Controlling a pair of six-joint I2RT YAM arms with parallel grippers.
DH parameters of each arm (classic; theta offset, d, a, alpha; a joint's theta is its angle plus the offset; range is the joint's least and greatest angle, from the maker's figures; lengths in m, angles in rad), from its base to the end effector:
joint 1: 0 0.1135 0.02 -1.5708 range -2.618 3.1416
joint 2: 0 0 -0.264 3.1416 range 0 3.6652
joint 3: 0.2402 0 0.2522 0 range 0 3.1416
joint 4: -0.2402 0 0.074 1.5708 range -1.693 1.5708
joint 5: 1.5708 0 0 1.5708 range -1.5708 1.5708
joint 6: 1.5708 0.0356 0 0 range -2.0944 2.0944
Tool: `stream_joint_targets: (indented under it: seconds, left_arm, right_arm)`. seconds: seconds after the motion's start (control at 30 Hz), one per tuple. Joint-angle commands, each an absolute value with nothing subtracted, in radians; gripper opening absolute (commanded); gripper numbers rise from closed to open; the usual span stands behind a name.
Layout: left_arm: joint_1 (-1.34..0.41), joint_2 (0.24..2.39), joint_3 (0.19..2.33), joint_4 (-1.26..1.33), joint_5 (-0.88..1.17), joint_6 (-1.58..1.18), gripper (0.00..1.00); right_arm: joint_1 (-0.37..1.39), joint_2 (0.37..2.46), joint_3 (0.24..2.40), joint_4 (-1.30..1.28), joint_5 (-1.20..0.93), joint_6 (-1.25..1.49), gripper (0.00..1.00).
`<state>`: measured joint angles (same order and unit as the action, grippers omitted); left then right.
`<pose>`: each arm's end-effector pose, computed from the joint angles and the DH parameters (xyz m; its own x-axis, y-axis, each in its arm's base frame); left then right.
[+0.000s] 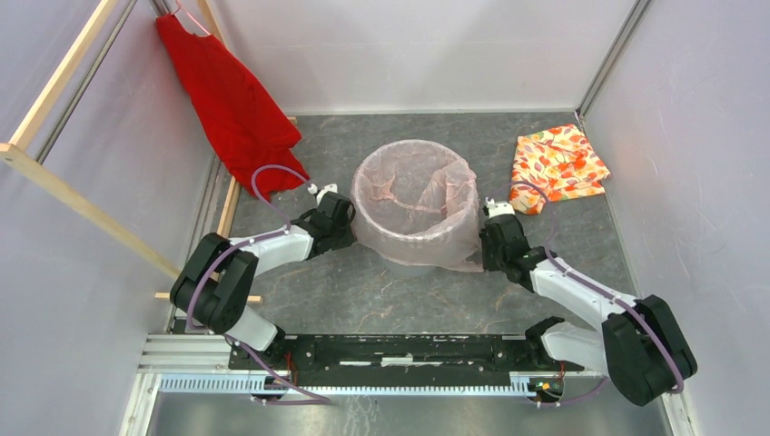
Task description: Put the trash bags into the trash bin
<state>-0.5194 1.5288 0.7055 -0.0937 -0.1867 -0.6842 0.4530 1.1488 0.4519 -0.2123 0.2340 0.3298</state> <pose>0.2513 -0.1361 0.1519 -0.7803 -0.2692 -0.5644 -0.1335 0.9535 -0.2702 0.1879 0.0823 0.1574 -0.7676 -0.0233 -0.6405 -0.0518 0.9983 0.0259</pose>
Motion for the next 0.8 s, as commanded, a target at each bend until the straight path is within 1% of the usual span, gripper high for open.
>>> stream_joint_targets:
  seconds: [0.0, 0.13, 0.2, 0.33, 0.47, 0.77]
  left_arm:
    - [-0.525, 1.532, 0.694, -0.105, -0.222, -0.72, 0.02]
    - [-0.525, 1.525, 0.704, -0.112, -0.221, -0.716, 0.02]
    - [-0.525, 1.523, 0.706, -0.113, -0.217, -0.716, 0.02]
    - [-0.525, 1.514, 0.704, -0.11, -0.212, -0.714, 0.02]
    - [-0.525, 1.504, 0.702, -0.108, -0.209, -0.71, 0.02]
    - [-0.529, 1.486, 0.701, -0.102, -0.206, -0.71, 0.02]
  right_arm:
    - [0.447, 1.078, 0.537, -0.281, 0.25, 0.33, 0.37]
    - [0.448, 1.041, 0.599, -0.354, 0.275, 0.316, 0.56]
    - [0.447, 1.022, 0.628, -0.391, 0.292, 0.312, 0.62]
    - [0.447, 0.984, 0.709, -0.477, 0.34, 0.302, 0.63]
    - [0.447, 0.964, 0.842, -0.567, 0.373, 0.267, 0.65]
    - [0.481, 1.025, 1.174, -0.694, 0.321, 0.22, 0.72]
